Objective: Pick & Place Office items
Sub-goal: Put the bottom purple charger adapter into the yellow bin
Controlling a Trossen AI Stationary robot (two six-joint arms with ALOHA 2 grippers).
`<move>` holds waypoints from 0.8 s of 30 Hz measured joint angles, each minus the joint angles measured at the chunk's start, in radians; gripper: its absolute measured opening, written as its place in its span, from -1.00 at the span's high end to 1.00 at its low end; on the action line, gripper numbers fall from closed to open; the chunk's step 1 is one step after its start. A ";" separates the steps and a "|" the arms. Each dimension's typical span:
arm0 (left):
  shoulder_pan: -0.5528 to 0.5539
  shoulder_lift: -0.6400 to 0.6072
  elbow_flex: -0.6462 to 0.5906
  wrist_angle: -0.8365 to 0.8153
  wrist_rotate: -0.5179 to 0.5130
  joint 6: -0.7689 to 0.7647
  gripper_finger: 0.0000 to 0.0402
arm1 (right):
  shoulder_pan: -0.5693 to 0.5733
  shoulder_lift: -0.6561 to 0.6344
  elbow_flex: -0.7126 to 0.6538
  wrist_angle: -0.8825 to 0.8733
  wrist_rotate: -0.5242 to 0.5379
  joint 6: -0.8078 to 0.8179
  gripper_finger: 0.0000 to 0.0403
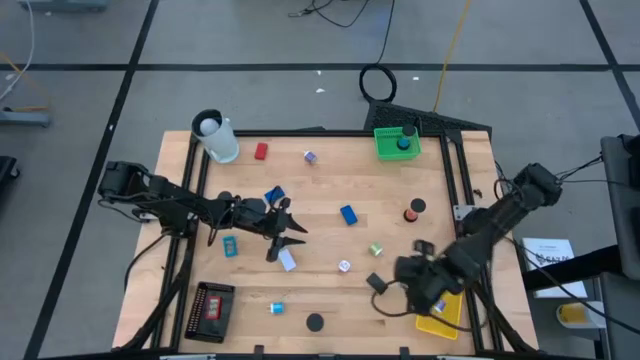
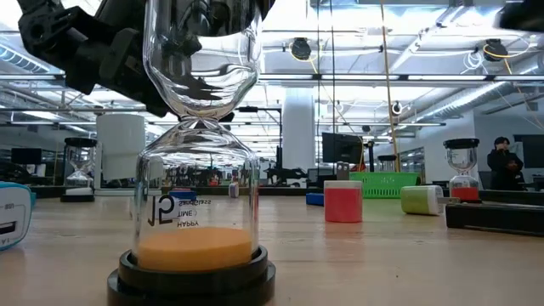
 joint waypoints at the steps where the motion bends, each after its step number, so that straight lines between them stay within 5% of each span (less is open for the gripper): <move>1: 0.000 0.000 0.000 0.000 0.000 0.000 0.33 | 0.030 -0.001 0.000 -0.012 -0.013 0.073 0.28; 9: 0.000 0.000 0.000 -0.001 0.000 0.000 0.38 | 0.214 0.000 -0.102 -0.060 -0.046 0.475 0.29; 19: 0.001 0.000 0.000 -0.001 0.000 -0.006 0.38 | 0.235 0.000 -0.330 0.139 -0.117 0.526 0.27; 24: 0.001 0.000 0.000 -0.002 0.000 -0.016 0.38 | 0.234 -0.011 -0.333 0.138 -0.120 0.537 0.04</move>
